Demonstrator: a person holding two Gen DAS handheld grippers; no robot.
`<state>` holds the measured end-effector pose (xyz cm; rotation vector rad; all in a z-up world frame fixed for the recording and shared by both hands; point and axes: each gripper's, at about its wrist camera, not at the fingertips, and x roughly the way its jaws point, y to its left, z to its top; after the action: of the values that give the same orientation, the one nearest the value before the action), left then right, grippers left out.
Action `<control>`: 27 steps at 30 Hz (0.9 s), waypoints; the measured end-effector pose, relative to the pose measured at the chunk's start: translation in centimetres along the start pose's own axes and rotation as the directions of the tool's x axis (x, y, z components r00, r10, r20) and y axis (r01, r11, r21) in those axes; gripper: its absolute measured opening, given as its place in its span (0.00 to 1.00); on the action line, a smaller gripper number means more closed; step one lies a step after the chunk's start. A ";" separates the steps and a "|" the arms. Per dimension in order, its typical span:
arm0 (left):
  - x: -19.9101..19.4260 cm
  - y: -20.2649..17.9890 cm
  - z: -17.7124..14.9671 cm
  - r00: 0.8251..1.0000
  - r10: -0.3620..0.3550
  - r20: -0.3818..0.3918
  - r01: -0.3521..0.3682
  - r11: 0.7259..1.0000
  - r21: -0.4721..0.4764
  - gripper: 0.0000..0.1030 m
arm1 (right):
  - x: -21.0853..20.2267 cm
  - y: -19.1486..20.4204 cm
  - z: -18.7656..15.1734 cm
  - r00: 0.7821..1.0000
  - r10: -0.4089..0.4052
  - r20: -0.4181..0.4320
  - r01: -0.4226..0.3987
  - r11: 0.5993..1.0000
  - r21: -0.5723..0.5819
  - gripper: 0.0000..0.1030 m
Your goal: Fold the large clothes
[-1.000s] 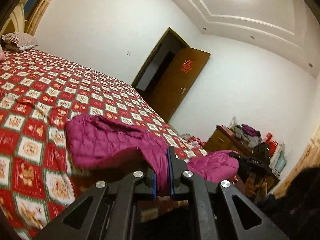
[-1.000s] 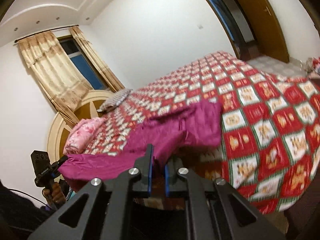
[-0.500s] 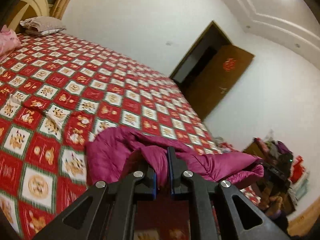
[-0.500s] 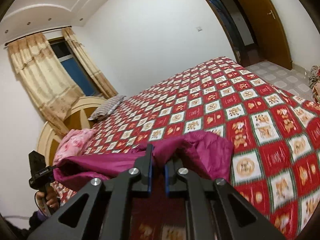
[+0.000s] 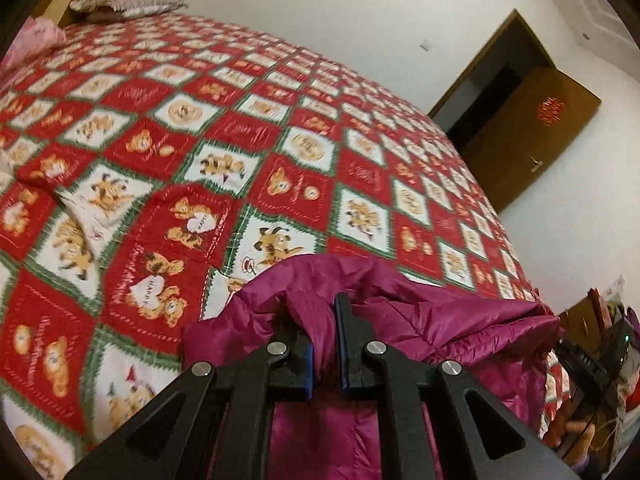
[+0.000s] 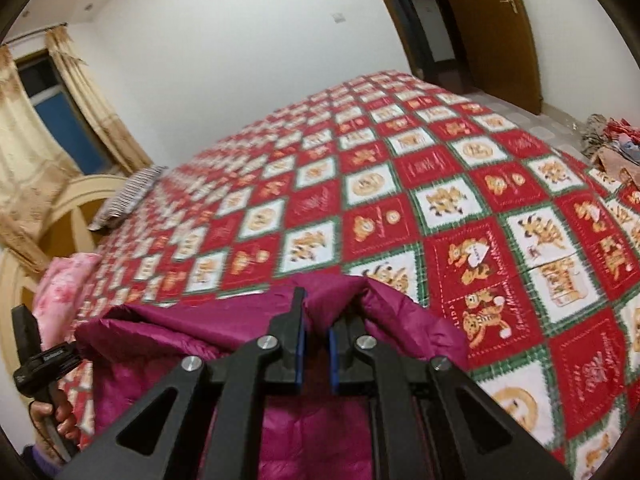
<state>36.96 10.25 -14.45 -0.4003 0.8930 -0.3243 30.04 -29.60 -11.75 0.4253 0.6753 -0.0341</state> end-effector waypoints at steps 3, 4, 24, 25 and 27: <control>1.9 -0.1 0.0 0.999 0.038 -0.006 -0.038 0.999 0.021 0.08 | 2.1 -0.3 -0.3 0.999 -0.038 -0.003 0.038 0.999 -0.014 0.11; 2.4 -0.2 0.0 0.999 0.047 -0.007 -0.047 0.999 0.028 0.08 | 2.7 -0.4 -0.3 0.999 -0.053 -0.001 0.052 0.998 -0.020 0.11; -5.0 3.2 1.3 0.990 0.021 0.136 -0.006 0.994 -0.108 0.52 | 5.5 -2.2 -1.8 0.994 -0.113 -0.003 0.113 0.994 0.004 0.59; -6.0 2.6 1.4 0.985 0.048 0.166 -0.035 0.996 -0.078 0.64 | 5.0 -2.0 -1.6 0.994 -0.113 -0.002 0.113 0.994 0.001 0.60; -7.8 1.0 1.2 0.973 0.068 0.222 -0.066 0.998 -0.017 0.70 | 2.9 -1.5 -1.1 0.994 -0.104 0.046 0.104 0.995 -0.004 0.60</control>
<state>33.46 14.73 -8.94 -0.4056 0.6870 -0.2079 31.37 -30.21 -14.84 0.3815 0.6519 -0.1398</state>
